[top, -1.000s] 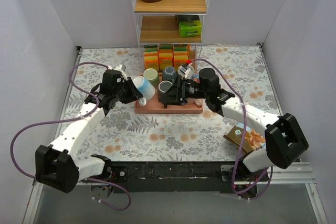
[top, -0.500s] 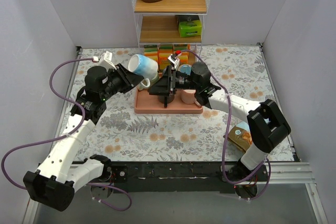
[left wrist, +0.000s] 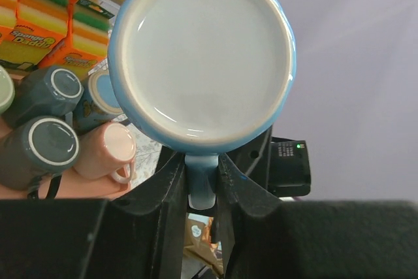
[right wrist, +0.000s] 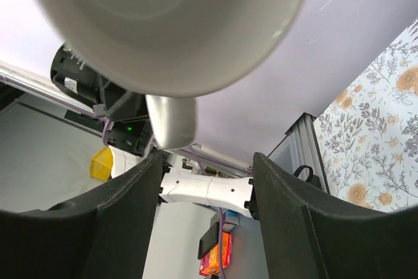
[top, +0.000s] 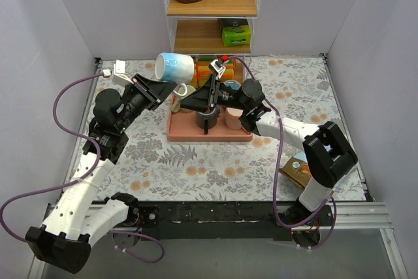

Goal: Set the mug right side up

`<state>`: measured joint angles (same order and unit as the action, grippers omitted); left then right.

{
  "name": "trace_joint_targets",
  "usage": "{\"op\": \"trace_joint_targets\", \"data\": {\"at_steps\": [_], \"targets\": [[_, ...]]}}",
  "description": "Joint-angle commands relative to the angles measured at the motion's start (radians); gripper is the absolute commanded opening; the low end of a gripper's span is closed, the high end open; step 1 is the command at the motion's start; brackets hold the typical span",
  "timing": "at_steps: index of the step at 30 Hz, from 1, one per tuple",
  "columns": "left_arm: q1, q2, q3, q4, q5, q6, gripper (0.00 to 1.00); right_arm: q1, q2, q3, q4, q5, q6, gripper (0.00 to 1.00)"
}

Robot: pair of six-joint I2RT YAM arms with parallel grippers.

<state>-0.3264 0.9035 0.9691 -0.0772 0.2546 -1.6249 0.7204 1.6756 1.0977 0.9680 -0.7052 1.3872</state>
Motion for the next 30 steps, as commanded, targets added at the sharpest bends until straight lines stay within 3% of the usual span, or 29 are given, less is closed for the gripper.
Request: {"op": "trace_joint_targets", "data": {"at_steps": [1,20,30], "targets": [[0.003,-0.044,-0.004,0.145,-0.005,-0.042,0.0,0.007,0.029,0.033,0.101,0.047,0.03,0.65],[0.003,-0.064,-0.049,0.151,-0.018,-0.061,0.0,0.019,0.055,0.07,0.273,0.039,0.071,0.63],[0.001,-0.078,-0.107,0.18,0.003,-0.069,0.0,0.02,0.096,0.123,0.242,0.049,0.105,0.58]]}}
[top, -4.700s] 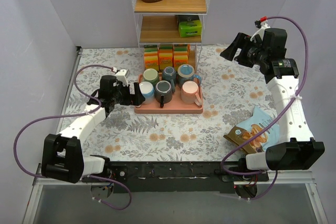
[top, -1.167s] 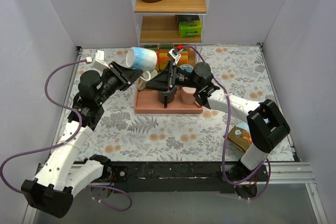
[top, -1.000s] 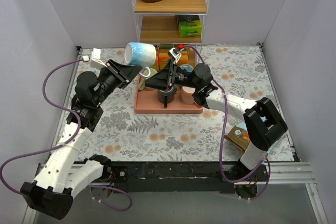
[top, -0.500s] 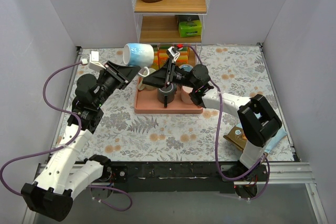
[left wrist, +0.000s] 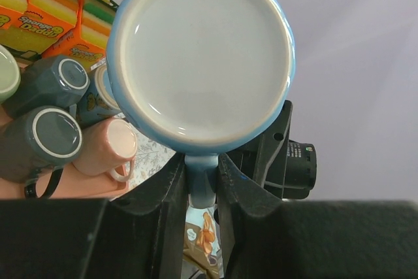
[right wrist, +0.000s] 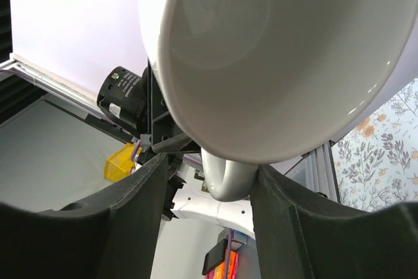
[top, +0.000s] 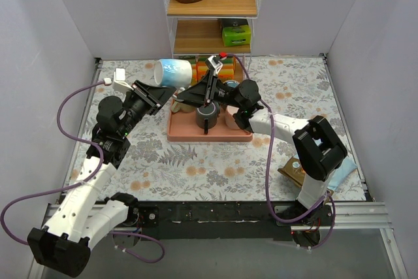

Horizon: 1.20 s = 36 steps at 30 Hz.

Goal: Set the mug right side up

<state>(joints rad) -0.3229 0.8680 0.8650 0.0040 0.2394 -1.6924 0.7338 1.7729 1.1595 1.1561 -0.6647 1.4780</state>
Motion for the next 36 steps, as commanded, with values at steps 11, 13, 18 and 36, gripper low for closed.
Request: {"op": "trace_joint_targets", "data": {"at_steps": [11,13,18,36], "targets": [[-0.002,-0.046,-0.035,0.133,0.041,0.007,0.0,0.012,0.026,0.077,0.037,-0.003,0.039,0.06],[-0.004,-0.046,-0.037,0.129,0.046,0.016,0.0,0.012,0.036,0.083,0.04,-0.01,0.045,0.01],[-0.004,-0.031,-0.029,0.126,0.066,0.03,0.02,0.012,0.026,0.092,0.01,-0.021,0.019,0.01],[-0.004,-0.07,-0.053,0.074,0.084,0.103,0.98,-0.059,-0.032,0.048,-0.013,0.024,0.034,0.01]]}}
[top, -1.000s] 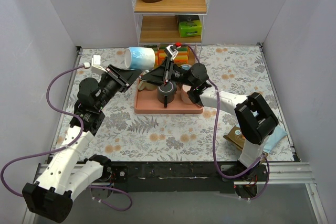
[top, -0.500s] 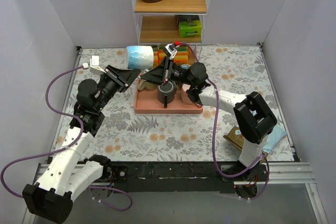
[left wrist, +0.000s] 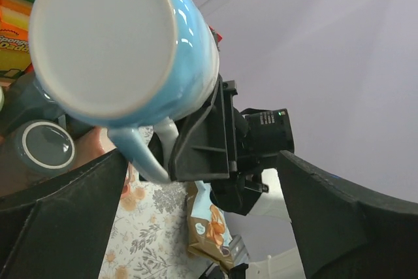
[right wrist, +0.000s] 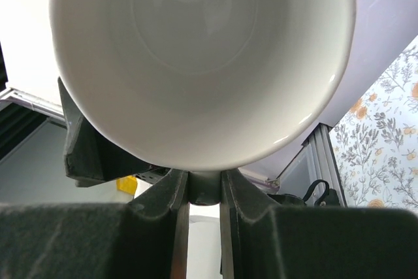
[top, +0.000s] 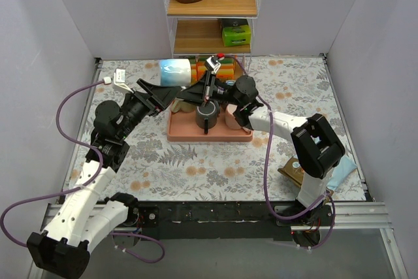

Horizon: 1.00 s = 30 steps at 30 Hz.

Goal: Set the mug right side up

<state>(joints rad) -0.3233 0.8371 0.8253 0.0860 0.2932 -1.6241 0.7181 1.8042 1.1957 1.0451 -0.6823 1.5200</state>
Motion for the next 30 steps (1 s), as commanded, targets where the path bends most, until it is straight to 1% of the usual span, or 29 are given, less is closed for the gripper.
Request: {"op": "trace_joint_targets", "data": {"at_steps": [1,3,6,8,9,11,12,13,14,15,16,17,18,19,21,22,25,27,29,30], "targets": [[-0.003,-0.049,-0.02,-0.015,0.037,0.041,0.98,-0.066,-0.066,0.007,0.096,0.046,-0.006,0.01],[-0.003,-0.061,-0.025,-0.038,0.023,0.052,0.98,-0.092,-0.075,-0.004,0.101,0.047,-0.004,0.01],[-0.003,-0.081,-0.014,-0.135,-0.029,0.081,0.98,-0.16,-0.095,-0.018,0.101,0.043,-0.004,0.01],[-0.003,-0.089,-0.002,-0.192,-0.061,0.107,0.98,-0.224,-0.118,-0.031,0.073,0.027,-0.02,0.01],[-0.003,-0.09,0.006,-0.228,-0.096,0.112,0.98,-0.248,-0.15,-0.053,0.035,0.021,-0.032,0.01],[-0.002,-0.081,0.023,-0.258,-0.12,0.131,0.98,-0.328,-0.193,-0.076,-0.029,-0.002,-0.089,0.01],[-0.003,-0.075,0.029,-0.27,-0.129,0.136,0.98,-0.354,-0.239,-0.096,-0.113,-0.013,-0.118,0.01],[-0.003,-0.067,0.037,-0.299,-0.144,0.144,0.98,-0.408,-0.265,-0.102,-0.181,-0.023,-0.197,0.01],[-0.003,-0.044,0.053,-0.313,-0.149,0.154,0.98,-0.433,-0.294,-0.105,-0.257,-0.028,-0.252,0.01],[-0.003,-0.033,0.06,-0.324,-0.154,0.161,0.98,-0.459,-0.351,-0.096,-0.449,-0.019,-0.318,0.01],[-0.003,-0.021,0.067,-0.345,-0.157,0.165,0.98,-0.507,-0.377,-0.084,-0.556,-0.005,-0.46,0.01],[-0.002,-0.013,0.074,-0.351,-0.157,0.173,0.98,-0.531,-0.402,-0.071,-0.653,0.033,-0.531,0.01],[-0.003,-0.001,0.075,-0.356,-0.16,0.175,0.98,-0.554,-0.44,-0.056,-0.825,0.055,-0.597,0.01],[-0.003,0.002,0.075,-0.358,-0.161,0.175,0.98,-0.597,-0.456,-0.03,-0.896,0.078,-0.703,0.01],[-0.002,0.016,0.074,-0.359,-0.169,0.178,0.98,-0.644,-0.488,-0.022,-1.026,0.116,-0.78,0.01],[-0.003,0.02,0.072,-0.362,-0.172,0.179,0.98,-0.698,-0.496,-0.03,-1.043,0.122,-0.787,0.01],[-0.003,0.045,0.086,-0.376,-0.178,0.214,0.98,-0.808,-0.52,-0.062,-1.091,0.113,-0.787,0.01],[-0.003,0.053,0.109,-0.408,-0.23,0.237,0.98,-0.87,-0.513,-0.056,-1.146,0.118,-0.803,0.01],[-0.003,0.065,0.12,-0.419,-0.25,0.257,0.98,-0.897,-0.496,-0.032,-1.172,0.128,-0.828,0.01],[-0.003,0.068,0.126,-0.426,-0.258,0.265,0.98,-0.908,-0.47,-0.016,-1.215,0.136,-0.86,0.01]]}}
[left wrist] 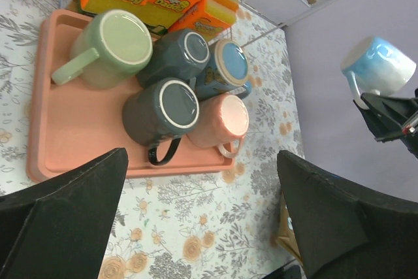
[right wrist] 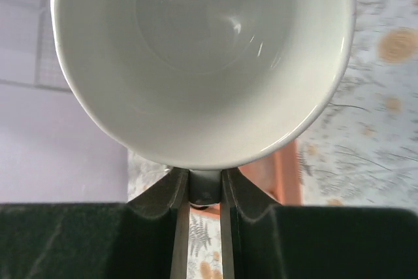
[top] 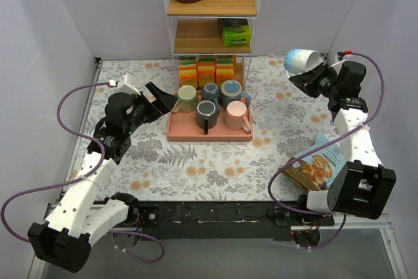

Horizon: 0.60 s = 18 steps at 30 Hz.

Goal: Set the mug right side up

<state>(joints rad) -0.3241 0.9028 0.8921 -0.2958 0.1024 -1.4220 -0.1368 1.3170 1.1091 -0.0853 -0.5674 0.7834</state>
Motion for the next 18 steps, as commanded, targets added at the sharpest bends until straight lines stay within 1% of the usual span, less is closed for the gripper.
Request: {"op": "trace_joint_targets", "data": {"at_steps": [1,3,6,11,14,15,16,18], "targets": [[-0.003,0.008,0.067,-0.045,-0.067,0.073,0.98,-0.072,0.033,0.086,-0.105,0.029,-0.142,0.01],[-0.003,0.015,0.073,-0.055,-0.064,0.081,0.98,-0.078,0.083,0.135,-0.172,0.075,-0.205,0.01],[-0.003,0.03,0.077,-0.06,-0.049,0.087,0.98,-0.08,0.142,0.175,-0.227,0.144,-0.278,0.01],[-0.003,0.067,0.085,-0.062,-0.009,0.092,0.98,-0.06,0.224,0.205,-0.275,0.228,-0.364,0.01],[-0.001,0.093,0.088,-0.063,0.0,0.098,0.98,0.005,0.269,0.264,-0.333,0.32,-0.438,0.01],[-0.001,0.102,0.087,-0.062,0.002,0.1,0.98,0.052,0.281,0.279,-0.347,0.342,-0.476,0.01],[-0.003,0.107,0.09,-0.062,0.005,0.103,0.98,0.078,0.294,0.314,-0.364,0.397,-0.496,0.01],[-0.001,0.12,0.091,-0.062,0.014,0.106,0.98,0.135,0.335,0.348,-0.415,0.458,-0.549,0.01]]}}
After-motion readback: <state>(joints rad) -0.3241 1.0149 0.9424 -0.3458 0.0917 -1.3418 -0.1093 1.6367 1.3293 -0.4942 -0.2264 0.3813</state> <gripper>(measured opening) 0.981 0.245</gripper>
